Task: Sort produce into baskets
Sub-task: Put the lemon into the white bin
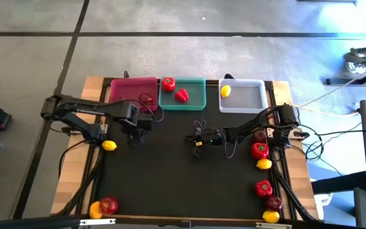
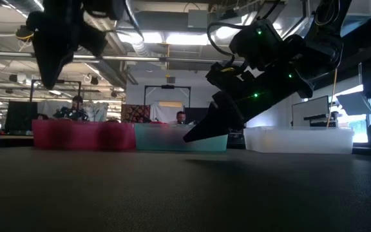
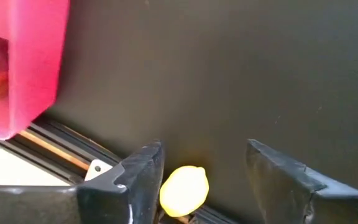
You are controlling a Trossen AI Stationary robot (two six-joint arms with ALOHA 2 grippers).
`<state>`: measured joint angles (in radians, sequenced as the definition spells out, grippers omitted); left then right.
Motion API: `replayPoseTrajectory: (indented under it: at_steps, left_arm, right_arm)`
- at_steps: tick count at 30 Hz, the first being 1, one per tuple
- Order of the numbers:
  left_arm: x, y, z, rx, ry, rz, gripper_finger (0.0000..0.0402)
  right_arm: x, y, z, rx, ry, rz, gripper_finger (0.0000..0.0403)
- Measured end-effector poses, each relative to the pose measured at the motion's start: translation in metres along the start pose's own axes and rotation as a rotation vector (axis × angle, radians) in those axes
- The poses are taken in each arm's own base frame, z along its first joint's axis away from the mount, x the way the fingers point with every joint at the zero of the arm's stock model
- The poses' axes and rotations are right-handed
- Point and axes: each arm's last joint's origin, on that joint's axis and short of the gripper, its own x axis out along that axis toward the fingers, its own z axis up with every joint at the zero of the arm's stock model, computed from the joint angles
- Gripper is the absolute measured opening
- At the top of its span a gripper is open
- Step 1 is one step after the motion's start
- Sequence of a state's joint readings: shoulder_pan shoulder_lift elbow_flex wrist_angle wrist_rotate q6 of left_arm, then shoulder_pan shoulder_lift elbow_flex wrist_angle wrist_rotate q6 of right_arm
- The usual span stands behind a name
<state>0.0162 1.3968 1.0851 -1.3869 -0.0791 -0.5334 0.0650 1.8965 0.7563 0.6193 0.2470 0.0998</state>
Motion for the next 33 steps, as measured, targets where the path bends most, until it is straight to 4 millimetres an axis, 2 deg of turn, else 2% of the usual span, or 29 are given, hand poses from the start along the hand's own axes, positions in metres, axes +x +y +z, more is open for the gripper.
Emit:
replayPoseTrajectory:
  at_steps: [6, 9, 16, 28, 33]
  left_arm:
    - [0.023, -0.006, 0.004, 0.041, 0.107, 0.019, 0.0287]
    - [0.031, -0.009, 0.004, 0.045, 0.187, 0.014, 0.0306]
    - [0.047, -0.018, 0.003, 0.084, 0.333, 0.083, 0.0310]
    - [0.083, -0.039, 0.009, 0.246, 0.554, 0.192, 0.0310]
    - [0.097, -0.043, -0.001, 0.285, 0.625, 0.204, 0.0310]
  right_arm:
    - [0.000, 0.000, 0.000, -0.001, 0.001, 0.000, 0.0001]
    - [0.000, 0.000, 0.000, -0.001, 0.001, 0.000, 0.0001]
    - [0.000, 0.000, 0.000, -0.001, 0.000, -0.001, 0.0001]
    - [0.000, 0.000, -0.003, -0.007, 0.025, -0.006, 0.0001]
    - [0.000, 0.000, -0.003, -0.009, 0.031, -0.006, 0.0001]
